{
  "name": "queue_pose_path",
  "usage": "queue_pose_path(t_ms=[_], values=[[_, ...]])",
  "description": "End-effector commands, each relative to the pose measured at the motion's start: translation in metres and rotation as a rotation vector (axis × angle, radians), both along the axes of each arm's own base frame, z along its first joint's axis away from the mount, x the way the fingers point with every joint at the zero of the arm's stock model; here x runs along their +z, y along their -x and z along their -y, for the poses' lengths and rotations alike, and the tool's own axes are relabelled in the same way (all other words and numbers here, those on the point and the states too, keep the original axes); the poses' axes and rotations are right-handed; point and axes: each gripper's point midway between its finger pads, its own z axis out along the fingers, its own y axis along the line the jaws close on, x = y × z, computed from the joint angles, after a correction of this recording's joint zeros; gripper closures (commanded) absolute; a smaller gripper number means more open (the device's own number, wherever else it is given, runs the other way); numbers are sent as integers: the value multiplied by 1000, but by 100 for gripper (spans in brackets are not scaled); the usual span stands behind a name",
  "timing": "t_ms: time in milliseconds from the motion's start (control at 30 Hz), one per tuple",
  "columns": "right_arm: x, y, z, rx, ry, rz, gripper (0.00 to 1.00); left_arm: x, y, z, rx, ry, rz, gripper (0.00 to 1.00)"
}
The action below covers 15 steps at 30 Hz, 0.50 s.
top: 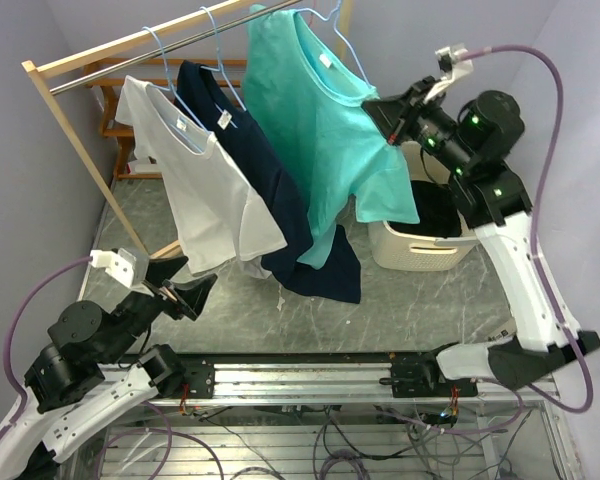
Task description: Remove the t-shirt from the hanger
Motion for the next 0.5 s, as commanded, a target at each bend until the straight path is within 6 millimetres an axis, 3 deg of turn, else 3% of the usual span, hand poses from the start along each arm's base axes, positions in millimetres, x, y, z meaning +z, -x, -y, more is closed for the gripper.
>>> queue_pose_path(t_ms=[0, 100, 300, 467], values=[[32, 58, 39, -77, 0, 108, 100, 45, 3, 13, -76, 0, 166, 15], [19, 94, 54, -79, 12, 62, 100, 79, 0, 27, -122, -36, 218, 15], [-29, 159, 55, 71, 77, -70, 100, 140, -10, 83, -301, -150, 273, 15], [-57, 211, 64, 142, 100, -142, 100, 178, -20, 115, -379, -177, 354, 15]])
